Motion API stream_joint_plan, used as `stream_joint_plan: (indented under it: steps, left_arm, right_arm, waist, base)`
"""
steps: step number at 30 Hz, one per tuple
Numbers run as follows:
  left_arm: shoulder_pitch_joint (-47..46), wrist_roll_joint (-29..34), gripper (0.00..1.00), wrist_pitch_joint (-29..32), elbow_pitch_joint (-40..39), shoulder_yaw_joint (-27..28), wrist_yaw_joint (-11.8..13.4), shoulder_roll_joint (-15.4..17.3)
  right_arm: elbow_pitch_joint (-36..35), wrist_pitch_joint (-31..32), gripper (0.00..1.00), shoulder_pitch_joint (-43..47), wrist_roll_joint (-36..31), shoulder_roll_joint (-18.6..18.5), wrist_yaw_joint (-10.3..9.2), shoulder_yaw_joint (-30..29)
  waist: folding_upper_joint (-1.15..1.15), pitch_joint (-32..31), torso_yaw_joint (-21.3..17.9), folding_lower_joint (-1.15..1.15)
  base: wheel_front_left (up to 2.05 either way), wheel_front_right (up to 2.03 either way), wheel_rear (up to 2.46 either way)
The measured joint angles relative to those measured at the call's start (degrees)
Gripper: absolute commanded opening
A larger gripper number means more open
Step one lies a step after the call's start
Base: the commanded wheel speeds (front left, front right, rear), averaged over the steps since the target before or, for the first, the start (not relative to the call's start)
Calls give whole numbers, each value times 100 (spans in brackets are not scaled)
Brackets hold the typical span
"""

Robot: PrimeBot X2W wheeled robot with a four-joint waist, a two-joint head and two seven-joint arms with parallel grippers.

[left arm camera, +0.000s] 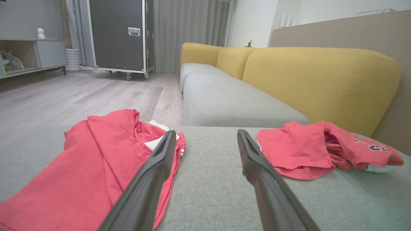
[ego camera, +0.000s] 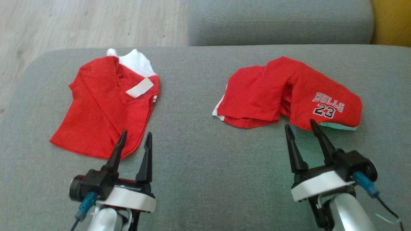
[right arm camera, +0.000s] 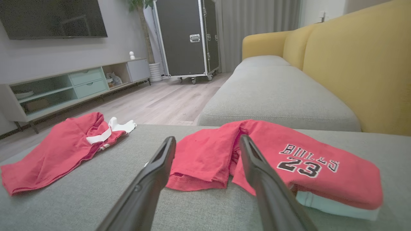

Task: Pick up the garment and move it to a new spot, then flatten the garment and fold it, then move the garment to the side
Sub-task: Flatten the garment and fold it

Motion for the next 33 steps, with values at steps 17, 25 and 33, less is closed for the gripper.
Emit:
stream_joint_plan:
  steps: [17, 25, 33]
  left_arm:
    - [-542, 93, 100, 0, 233, -197, -194, -257]
    - [-665, -47, 100, 0, 286, -291, -200, -270]
    - [-673, -113, 100, 0, 294, -342, -200, -275]
  right_arm:
    - [3076, 606, 100, -2401, -2269, -133, 0, 702]
    - [4063, 957, 100, -3028, -2664, -353, 0, 599]
    - [4684, 1071, 0, -3427, -2721, -323, 0, 512]
  waist:
    - [0, 587, 958, 1]
    - [0, 756, 1302, 0]
    - [0, 752, 1348, 0]
  base:
    - [0, 0, 0]
    - [0, 0, 0]
    - [0, 0, 0]
